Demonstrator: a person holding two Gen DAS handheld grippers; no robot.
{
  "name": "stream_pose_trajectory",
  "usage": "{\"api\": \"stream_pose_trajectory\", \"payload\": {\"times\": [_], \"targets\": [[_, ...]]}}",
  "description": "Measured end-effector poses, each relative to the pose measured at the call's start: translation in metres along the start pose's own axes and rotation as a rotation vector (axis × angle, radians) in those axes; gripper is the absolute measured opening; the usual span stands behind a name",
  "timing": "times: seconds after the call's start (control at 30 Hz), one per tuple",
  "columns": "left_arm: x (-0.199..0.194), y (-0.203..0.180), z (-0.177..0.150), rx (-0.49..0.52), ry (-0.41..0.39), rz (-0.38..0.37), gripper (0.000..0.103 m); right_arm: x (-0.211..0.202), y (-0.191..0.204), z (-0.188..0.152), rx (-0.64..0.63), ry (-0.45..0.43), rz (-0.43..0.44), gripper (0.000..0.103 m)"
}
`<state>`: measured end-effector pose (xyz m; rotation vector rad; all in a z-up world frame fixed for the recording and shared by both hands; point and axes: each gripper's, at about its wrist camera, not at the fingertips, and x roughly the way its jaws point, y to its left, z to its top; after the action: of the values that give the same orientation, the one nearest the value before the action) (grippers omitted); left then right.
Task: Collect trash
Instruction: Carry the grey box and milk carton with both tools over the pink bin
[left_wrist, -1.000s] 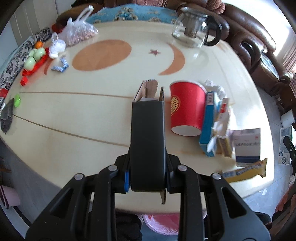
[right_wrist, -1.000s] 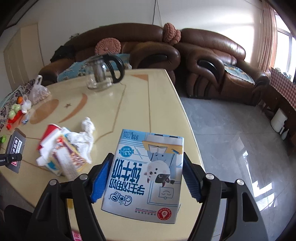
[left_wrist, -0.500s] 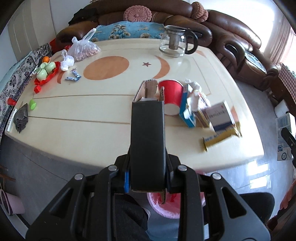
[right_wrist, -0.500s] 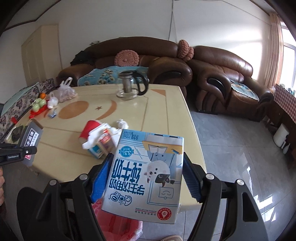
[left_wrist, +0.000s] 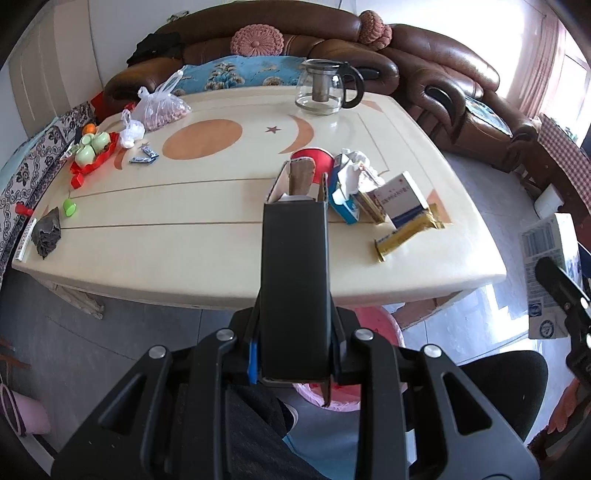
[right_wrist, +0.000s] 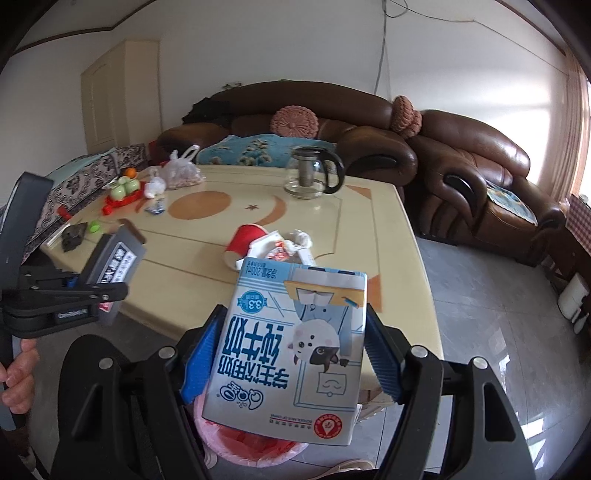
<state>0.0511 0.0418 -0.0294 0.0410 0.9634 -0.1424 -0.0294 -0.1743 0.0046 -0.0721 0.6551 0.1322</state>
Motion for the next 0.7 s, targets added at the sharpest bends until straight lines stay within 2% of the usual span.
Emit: {"api": "stream_pose_trajectory", "payload": {"times": [0.3, 0.7], "targets": [[-0.007, -0.016, -0.019, 0.042, 0.003, -0.02, 0.027, -0.007, 0.025, -0.011, -0.037, 0.009, 0.037, 0.07], [0.015, -0.033, -0.042, 0.084, 0.06, -0.04, 0.027, -0.001, 0.035, -0.028, -0.054, 0.047, 0.058, 0.07]]}}
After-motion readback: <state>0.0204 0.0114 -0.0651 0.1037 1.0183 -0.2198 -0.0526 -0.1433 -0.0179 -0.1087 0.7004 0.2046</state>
